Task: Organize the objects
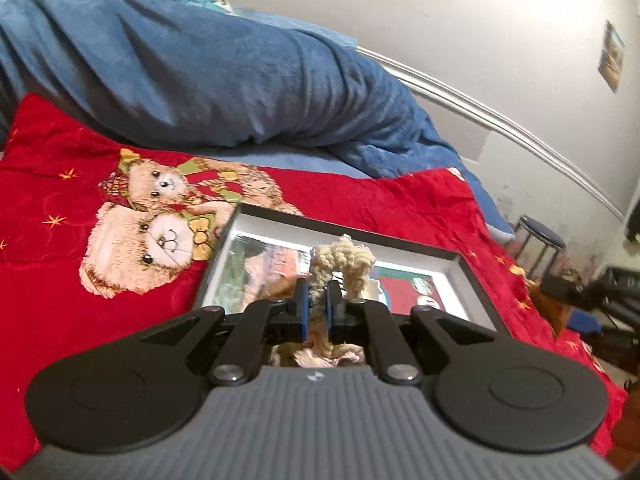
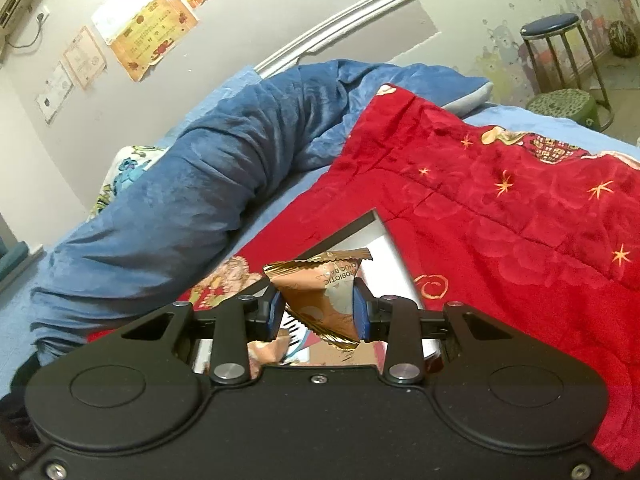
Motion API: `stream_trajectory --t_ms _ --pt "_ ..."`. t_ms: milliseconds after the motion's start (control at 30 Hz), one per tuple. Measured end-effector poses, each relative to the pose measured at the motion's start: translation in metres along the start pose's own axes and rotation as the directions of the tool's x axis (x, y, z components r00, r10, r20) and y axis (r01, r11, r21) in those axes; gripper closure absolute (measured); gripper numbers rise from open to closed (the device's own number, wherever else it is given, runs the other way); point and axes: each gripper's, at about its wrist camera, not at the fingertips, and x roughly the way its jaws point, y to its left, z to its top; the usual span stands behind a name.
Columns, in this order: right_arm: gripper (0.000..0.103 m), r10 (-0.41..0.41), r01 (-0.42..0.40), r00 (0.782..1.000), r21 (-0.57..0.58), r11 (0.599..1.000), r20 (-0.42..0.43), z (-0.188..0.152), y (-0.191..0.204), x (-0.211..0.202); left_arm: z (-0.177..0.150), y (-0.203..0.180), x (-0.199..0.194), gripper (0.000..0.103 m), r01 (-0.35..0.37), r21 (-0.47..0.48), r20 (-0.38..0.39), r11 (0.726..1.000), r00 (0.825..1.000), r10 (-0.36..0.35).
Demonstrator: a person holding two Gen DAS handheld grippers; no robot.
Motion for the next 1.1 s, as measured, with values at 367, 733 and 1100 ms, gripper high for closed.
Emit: stream_trajectory --t_ms 367,733,1100 --pt "0.069 0.000 -0.001 1.000 -0.069 0.998 -0.015 0.001 0.007 0.019 0.000 0.001 0.038 0.092 -0.085 0.026 0.032 0.996 0.996 0.084" --pt "0.069 0.010 -0.011 0.999 -0.031 0.999 -0.037 -0.002 0.004 0.039 0.004 0.000 0.047 0.092 -0.077 0.048 0.028 0.996 0.997 0.075" --pt "0.069 -0.001 -0.002 0.998 -0.036 0.999 -0.067 -0.013 0.005 0.052 -0.007 -0.003 0.052 0.092 -0.087 0.057 -0.005 0.995 0.996 0.087"
